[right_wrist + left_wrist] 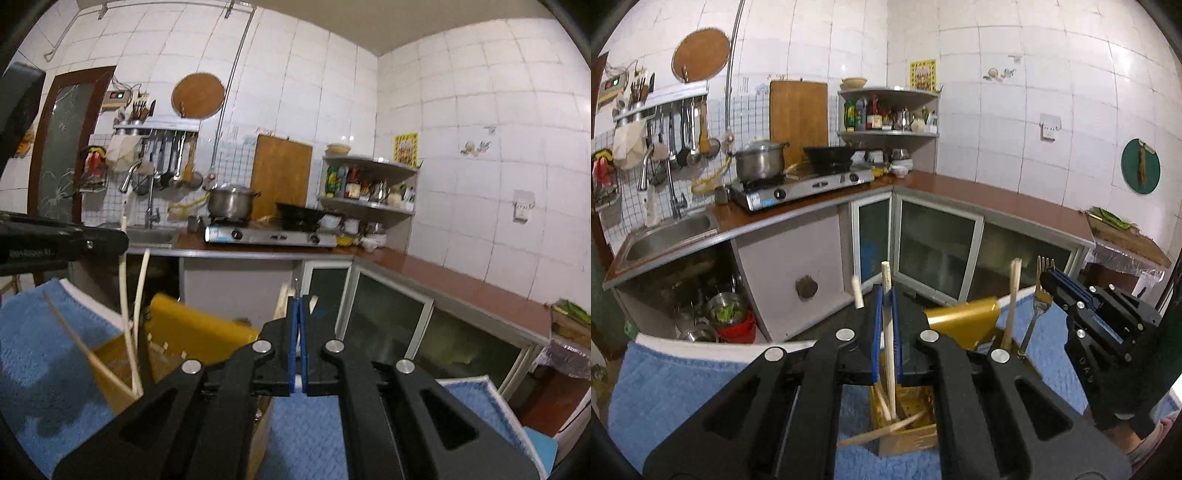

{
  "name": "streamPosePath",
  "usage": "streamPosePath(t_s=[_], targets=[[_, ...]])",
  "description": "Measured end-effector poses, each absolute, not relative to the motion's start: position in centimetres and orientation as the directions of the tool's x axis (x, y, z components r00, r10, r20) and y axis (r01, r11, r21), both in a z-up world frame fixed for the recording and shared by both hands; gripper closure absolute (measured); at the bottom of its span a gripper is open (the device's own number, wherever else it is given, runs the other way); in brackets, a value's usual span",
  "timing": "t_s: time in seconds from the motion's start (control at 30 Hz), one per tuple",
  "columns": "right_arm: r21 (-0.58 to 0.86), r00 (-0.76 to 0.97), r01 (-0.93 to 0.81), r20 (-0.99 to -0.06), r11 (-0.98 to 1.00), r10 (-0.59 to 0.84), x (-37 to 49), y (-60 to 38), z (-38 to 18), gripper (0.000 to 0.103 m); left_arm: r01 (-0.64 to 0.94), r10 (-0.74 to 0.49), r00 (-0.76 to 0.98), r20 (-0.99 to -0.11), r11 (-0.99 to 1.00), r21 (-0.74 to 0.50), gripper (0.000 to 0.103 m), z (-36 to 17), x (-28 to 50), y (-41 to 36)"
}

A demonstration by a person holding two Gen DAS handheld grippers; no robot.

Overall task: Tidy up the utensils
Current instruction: 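Open both tools to drop the chopstick and fork into the holder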

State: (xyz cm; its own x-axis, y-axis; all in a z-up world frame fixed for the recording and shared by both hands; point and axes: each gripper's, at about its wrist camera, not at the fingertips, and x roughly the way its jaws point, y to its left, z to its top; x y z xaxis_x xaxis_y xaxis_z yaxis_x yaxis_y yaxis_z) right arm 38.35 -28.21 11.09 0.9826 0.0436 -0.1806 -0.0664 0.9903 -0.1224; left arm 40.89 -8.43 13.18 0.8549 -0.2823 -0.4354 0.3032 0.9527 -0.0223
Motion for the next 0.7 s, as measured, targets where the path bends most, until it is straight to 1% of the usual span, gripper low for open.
streamPosePath(t_s=[0.07,0.17,0.23,0.33,0.37,0.4,0.43,0.47,0.5,0.53,0.57,0.63,0.67,0.7], targets=[[-0.098,0.977,-0.081,-0.205,0.992,0.060,38.3,-28.2,10.3,0.102,0.297,-0.282,0.848,-0.449,0.954,-0.038,0.099,12.1,41.0,-8.0],[-0.078,0.969,-0.093,-0.236,0.993,0.072,38.4,-28.1,9.2,0.102,0.280,-0.271,0.853,-0.446,0.959,-0.047,0.099,11.2,40.8,-7.5],[-0.053,0.957,-0.110,-0.274,0.993,0.091,38.7,-28.1,8.6,0.101,0.275,-0.274,0.846,-0.457,0.959,-0.064,0.098,10.8,40.7,-7.1],[0.000,0.943,-0.121,-0.311,0.993,0.115,38.7,-28.4,8.4,0.098,0.269,-0.283,0.840,-0.464,0.958,-0.098,0.098,10.7,40.2,-6.4],[0.016,0.939,-0.124,-0.321,0.992,0.123,38.6,-28.5,8.5,0.098,0.268,-0.284,0.839,-0.463,0.958,-0.102,0.094,10.8,40.0,-6.2],[0.039,0.934,-0.131,-0.331,0.991,0.136,38.5,-28.7,8.8,0.098,0.266,-0.284,0.841,-0.460,0.958,-0.106,0.089,11.0,39.6,-5.9],[0.049,0.931,-0.131,-0.338,0.990,0.139,38.3,-28.7,9.0,0.093,0.263,-0.283,0.845,-0.454,0.959,-0.108,0.073,11.3,39.2,-5.7],[0.058,0.929,-0.135,-0.341,0.989,0.147,38.0,-28.8,9.3,0.086,0.250,-0.272,0.856,-0.439,0.962,-0.108,0.057,11.9,38.5,-5.2],[0.063,0.930,-0.136,-0.336,0.989,0.149,37.4,-29.0,9.7,0.063,0.239,-0.264,0.866,-0.424,0.965,-0.112,0.051,12.3,37.8,-4.8],[0.063,0.934,-0.132,-0.326,0.989,0.146,36.8,-29.0,10.0,0.053,0.233,-0.261,0.872,-0.413,0.965,-0.118,0.042,12.6,37.3,-4.5],[0.056,0.938,-0.126,-0.318,0.990,0.137,36.2,-29.2,10.4,0.053,0.228,-0.262,0.875,-0.406,0.965,-0.130,0.034,13.0,36.6,-4.1],[0.045,0.937,-0.116,-0.326,0.992,0.124,35.3,-29.1,11.0,0.053,0.223,-0.262,0.877,-0.402,0.965,-0.140,0.029,13.3,35.7,-3.5],[0.039,0.938,-0.104,-0.327,0.994,0.112,34.7,-29.2,11.2,0.053,0.219,-0.258,0.876,-0.407,0.966,-0.141,0.024,13.5,35.1,-3.1],[0.035,0.939,-0.094,-0.329,0.995,0.100,34.1,-29.1,11.3,0.049,0.215,-0.254,0.876,-0.410,0.967,-0.138,0.021,13.6,34.7,-2.8]])
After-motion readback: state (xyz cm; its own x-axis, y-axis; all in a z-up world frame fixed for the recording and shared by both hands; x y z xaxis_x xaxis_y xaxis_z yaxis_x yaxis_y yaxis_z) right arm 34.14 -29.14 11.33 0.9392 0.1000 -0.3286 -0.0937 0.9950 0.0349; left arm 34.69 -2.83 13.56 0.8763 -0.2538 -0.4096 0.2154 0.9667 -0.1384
